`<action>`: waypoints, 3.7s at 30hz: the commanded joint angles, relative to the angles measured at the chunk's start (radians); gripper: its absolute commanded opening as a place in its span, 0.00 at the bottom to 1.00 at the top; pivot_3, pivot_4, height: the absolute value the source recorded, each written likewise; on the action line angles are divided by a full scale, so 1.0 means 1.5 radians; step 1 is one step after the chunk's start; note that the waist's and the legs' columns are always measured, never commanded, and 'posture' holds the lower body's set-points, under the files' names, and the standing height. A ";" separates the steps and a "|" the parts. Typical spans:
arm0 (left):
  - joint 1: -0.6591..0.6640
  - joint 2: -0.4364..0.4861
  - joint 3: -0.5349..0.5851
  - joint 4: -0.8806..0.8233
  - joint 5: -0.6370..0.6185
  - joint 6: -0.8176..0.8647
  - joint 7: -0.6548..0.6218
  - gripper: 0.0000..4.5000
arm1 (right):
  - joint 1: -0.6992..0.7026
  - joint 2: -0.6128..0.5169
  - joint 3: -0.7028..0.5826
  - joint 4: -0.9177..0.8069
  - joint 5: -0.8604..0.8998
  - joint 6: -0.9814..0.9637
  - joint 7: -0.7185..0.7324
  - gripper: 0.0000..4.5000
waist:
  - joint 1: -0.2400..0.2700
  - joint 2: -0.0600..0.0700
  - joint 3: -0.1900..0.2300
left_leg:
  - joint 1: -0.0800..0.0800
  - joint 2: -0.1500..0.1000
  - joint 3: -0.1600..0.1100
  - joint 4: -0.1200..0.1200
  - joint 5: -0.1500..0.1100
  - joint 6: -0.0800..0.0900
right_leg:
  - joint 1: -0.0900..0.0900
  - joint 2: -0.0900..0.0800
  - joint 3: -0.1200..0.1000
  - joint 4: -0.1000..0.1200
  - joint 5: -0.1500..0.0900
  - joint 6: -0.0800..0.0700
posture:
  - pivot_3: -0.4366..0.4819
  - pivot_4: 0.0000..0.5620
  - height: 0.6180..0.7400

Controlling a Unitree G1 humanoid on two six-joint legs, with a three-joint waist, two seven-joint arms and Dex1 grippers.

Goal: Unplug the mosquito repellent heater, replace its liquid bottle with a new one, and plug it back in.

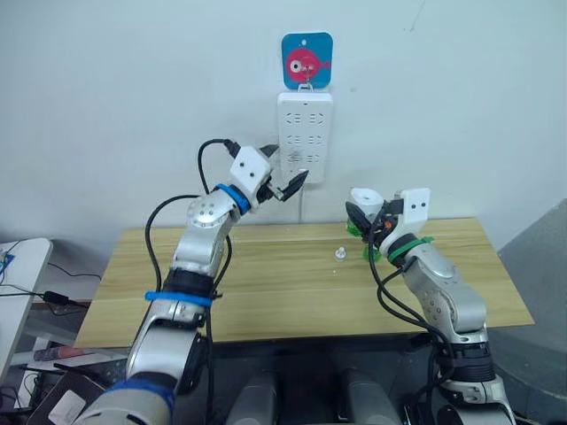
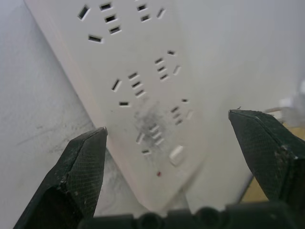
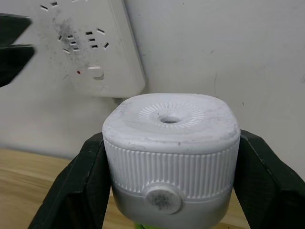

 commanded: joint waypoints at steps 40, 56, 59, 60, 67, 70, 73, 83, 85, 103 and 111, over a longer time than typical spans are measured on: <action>-0.149 -0.017 0.081 0.218 -0.103 0.122 -0.297 0.30 | -0.048 -0.021 -0.001 -0.099 0.048 0.064 0.022 0.69 | -0.022 -0.001 0.000 | -0.001 0.000 0.000 0.000 0.000 0.000 | -0.001 0.000 0.001 0.000 0.001 0.001 | 0.35 0.23 1.00; -0.128 -0.020 0.081 0.162 -0.105 0.156 -0.290 0.30 | -0.133 -0.004 0.033 -0.060 0.042 0.090 0.026 0.69 | -0.022 -0.001 0.000 | -0.001 0.000 0.000 0.000 0.000 0.000 | -0.002 0.000 0.001 0.001 0.001 0.001 | 0.38 0.21 1.00; -0.124 -0.021 0.081 0.157 -0.104 0.155 -0.286 0.30 | -0.143 -0.001 0.035 -0.050 0.040 0.083 0.030 0.69 | -0.022 0.000 0.000 | -0.001 0.000 0.001 0.000 0.000 0.000 | -0.002 0.000 0.001 0.001 0.001 0.001 | 0.39 0.20 1.00; -0.124 -0.021 0.081 0.156 -0.103 0.155 -0.285 0.30 | -0.147 0.001 0.036 -0.046 0.038 0.080 0.031 0.69 | -0.022 0.000 0.000 | -0.001 0.000 0.001 0.000 0.000 0.000 | -0.002 0.000 0.001 0.001 0.001 0.001 | 0.39 0.20 1.00; -0.122 -0.020 0.080 0.150 -0.105 0.155 -0.282 0.30 | -0.157 0.003 0.039 -0.029 0.015 0.030 0.029 0.69 | -0.022 0.000 0.000 | -0.001 0.000 0.001 0.000 0.001 -0.001 | -0.002 0.000 0.002 0.001 0.001 0.001 | 0.40 0.19 1.00; -0.120 -0.019 0.080 0.148 -0.105 0.156 -0.283 0.30 | -0.154 -0.009 0.049 -0.029 0.000 0.008 0.043 0.69 | -0.022 0.000 0.000 | -0.001 0.000 0.001 0.000 0.001 -0.002 | -0.002 0.000 0.002 0.001 0.001 0.001 | 0.40 0.19 1.00; -0.120 -0.018 0.080 0.147 -0.105 0.156 -0.283 0.30 | -0.146 -0.012 0.052 -0.034 -0.006 0.002 0.052 0.69 | -0.022 0.000 -0.001 | -0.001 0.000 0.001 0.000 0.001 -0.002 | -0.003 0.000 0.002 0.001 0.001 0.001 | 0.39 0.18 1.00; -0.124 -0.019 0.080 0.151 -0.105 0.155 -0.286 0.30 | -0.152 -0.013 0.072 -0.030 -0.008 0.001 0.082 0.69 | -0.022 -0.001 -0.001 | -0.001 0.000 0.001 0.000 0.002 -0.002 | -0.003 0.000 0.002 0.001 0.001 0.001 | 0.39 0.18 1.00; -0.126 -0.019 0.079 0.153 -0.104 0.155 -0.287 0.30 | -0.151 -0.020 0.082 -0.025 -0.014 -0.002 0.095 0.69 | -0.023 -0.001 -0.001 | -0.001 0.000 0.001 0.000 0.002 -0.002 | -0.003 0.000 0.002 0.001 0.001 0.001 | 0.39 0.18 1.00; -0.124 -0.016 0.082 0.147 -0.100 0.157 -0.290 0.30 | -0.191 -0.049 0.057 0.111 -0.061 -0.084 0.121 0.69 | -0.029 -0.001 -0.001 | -0.001 0.000 0.002 0.001 0.002 -0.002 | -0.003 0.000 0.002 0.002 0.001 0.001 | 0.40 0.19 1.00; -0.129 -0.020 0.080 0.152 -0.102 0.159 -0.297 0.30 | -0.215 -0.037 0.085 0.139 -0.085 -0.095 0.124 0.69 | -0.031 -0.001 -0.001 | -0.001 0.000 0.002 0.001 0.002 -0.002 | -0.003 0.000 0.002 0.002 0.001 0.001 | 0.39 0.19 1.00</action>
